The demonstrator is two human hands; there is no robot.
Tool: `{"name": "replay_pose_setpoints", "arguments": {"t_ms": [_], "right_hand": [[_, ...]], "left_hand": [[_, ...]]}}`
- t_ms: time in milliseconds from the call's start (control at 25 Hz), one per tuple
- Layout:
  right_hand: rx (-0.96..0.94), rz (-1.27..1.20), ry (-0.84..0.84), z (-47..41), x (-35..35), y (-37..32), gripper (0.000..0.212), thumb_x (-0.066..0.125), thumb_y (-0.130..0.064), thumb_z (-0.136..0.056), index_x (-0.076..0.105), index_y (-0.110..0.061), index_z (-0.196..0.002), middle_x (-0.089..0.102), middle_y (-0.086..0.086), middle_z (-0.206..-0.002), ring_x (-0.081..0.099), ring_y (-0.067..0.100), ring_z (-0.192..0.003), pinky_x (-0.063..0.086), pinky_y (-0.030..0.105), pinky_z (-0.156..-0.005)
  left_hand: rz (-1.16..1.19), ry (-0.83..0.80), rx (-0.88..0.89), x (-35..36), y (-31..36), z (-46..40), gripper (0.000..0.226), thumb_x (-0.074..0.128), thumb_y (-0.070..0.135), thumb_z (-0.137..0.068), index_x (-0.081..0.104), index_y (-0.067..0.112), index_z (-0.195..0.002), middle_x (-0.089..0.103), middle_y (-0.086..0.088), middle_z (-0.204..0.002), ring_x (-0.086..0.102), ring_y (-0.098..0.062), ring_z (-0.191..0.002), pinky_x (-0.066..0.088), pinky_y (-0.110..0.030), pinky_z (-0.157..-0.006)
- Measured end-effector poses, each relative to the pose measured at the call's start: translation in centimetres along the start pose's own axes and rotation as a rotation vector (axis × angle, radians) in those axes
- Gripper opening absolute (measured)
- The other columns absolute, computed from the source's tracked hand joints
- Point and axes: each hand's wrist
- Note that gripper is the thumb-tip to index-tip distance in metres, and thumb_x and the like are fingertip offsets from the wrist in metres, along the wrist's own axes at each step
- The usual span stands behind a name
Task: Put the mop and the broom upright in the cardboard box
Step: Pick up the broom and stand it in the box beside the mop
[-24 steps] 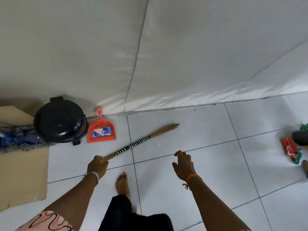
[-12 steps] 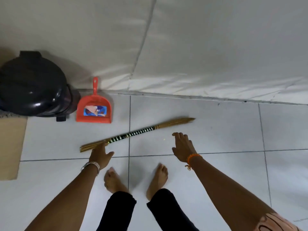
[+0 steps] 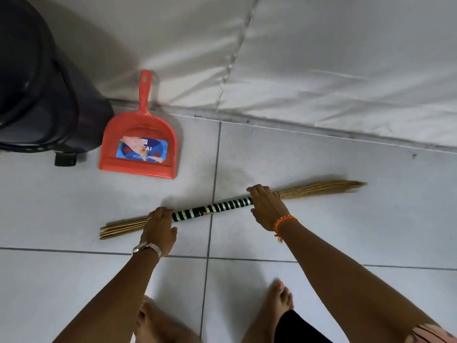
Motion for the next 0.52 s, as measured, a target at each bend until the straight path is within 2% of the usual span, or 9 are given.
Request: {"name": "replay_pose_setpoints", "arguments": {"t_ms": [80,160,280,400,520], "right_hand": [[-0.063,0.141,0.007,-1.9,2.3,-0.1,0.056,0.068,-0.019,-0.092,0.041,-0.014,-0.141,0.05,0.008,-0.139,0.051,0.03,-0.128,0.05,0.046,-0.099],[-0.089,0.246,0.012,-2.9,3.8,0.1,0.048,0.066,-0.011,-0.09,0.044,-0.014,-0.133,0.052,0.009,-0.129,0.055,0.03,-0.118,0.051,0.044,-0.093],[-0.115,0.326,-0.002,-3.2,3.8,0.6,0.045,0.062,-0.004,-0.089,0.047,-0.015,-0.131,0.05,0.012,-0.128,0.054,0.032,-0.114,0.052,0.045,-0.091],[-0.106,0.291,-0.025,-1.4,0.9,0.3,0.038,0.057,-0.003,-0.092,0.05,-0.015,-0.128,0.051,0.011,-0.126,0.055,0.031,-0.113,0.052,0.045,-0.089],[-0.076,0.246,-0.036,2.0,-4.7,-0.6,0.027,0.053,-0.002,-0.094,0.05,-0.016,-0.117,0.059,0.005,-0.11,0.06,0.027,-0.102,0.05,0.04,-0.07]], "left_hand": [[-0.084,0.07,0.029,1.6,-0.9,-1.4,0.051,0.071,0.018,-0.078,0.057,0.009,-0.126,0.058,-0.017,-0.124,0.054,-0.038,-0.114,0.049,-0.047,-0.09],[-0.135,0.126,0.072,2.6,-1.2,-2.1,0.042,0.077,0.019,-0.073,0.062,0.009,-0.111,0.061,-0.016,-0.109,0.058,-0.039,-0.1,0.051,-0.047,-0.076],[-0.186,0.197,0.138,2.6,-1.0,-1.6,0.038,0.079,0.021,-0.072,0.059,0.013,-0.104,0.065,-0.01,-0.095,0.062,-0.031,-0.086,0.051,-0.042,-0.07],[-0.278,0.222,0.189,-0.5,0.4,1.0,0.029,0.073,0.027,-0.077,0.055,0.02,-0.1,0.068,0.0,-0.076,0.063,-0.022,-0.069,0.047,-0.035,-0.064],[-0.434,0.306,0.302,-6.3,2.8,4.6,0.028,0.066,0.035,-0.082,0.057,0.018,-0.102,0.067,0.001,-0.077,0.063,-0.025,-0.072,0.047,-0.038,-0.066]]}}
Point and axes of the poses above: each hand's wrist, its own z-axis away from the middle knuckle, its own x-axis out of the palm, y = z × x
